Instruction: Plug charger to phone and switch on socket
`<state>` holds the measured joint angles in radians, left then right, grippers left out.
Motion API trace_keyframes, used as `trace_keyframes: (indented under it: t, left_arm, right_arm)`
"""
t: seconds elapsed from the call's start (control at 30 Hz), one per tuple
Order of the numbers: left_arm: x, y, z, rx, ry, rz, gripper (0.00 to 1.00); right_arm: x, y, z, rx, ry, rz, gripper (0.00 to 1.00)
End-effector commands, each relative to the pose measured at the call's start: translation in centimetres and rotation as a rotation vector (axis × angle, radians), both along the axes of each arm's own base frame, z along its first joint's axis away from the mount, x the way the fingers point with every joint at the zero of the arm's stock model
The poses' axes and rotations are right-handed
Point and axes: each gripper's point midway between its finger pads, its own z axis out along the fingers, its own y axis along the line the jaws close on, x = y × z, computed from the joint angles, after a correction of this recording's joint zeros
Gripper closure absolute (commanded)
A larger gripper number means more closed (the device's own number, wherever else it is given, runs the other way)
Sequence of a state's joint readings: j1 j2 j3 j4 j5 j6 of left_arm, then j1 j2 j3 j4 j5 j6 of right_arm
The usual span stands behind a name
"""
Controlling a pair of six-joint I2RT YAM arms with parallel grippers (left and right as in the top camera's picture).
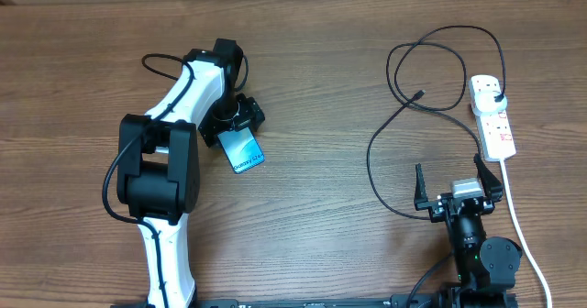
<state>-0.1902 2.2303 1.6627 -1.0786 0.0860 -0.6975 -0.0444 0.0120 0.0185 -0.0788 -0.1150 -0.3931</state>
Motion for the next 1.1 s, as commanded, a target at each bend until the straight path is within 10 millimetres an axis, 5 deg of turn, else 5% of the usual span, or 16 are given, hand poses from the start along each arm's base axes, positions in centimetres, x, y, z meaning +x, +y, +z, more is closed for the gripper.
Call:
trace_keyframes:
  t: [0.0,0.77,1.07]
  left_arm:
    - [-3.4,0.0,-5.2,-0.004,0.164,0.018,0.0]
    - [-5.2,1.1,-5.1,0.057,0.227,0.009,0.0]
    - [-3.9,1.1,-5.5,0.022,0.161,-0.212,0.0]
  right_arm:
    - [0.0,-0.2,-0.2,0.0,-0.003,-0.01,0.0]
    - [0.0,-0.2,-0.2,0.0,-0.003,-0.01,0.0]
    - [0.0,-0.2,-0.2,0.0,-0.003,-0.01,0.0]
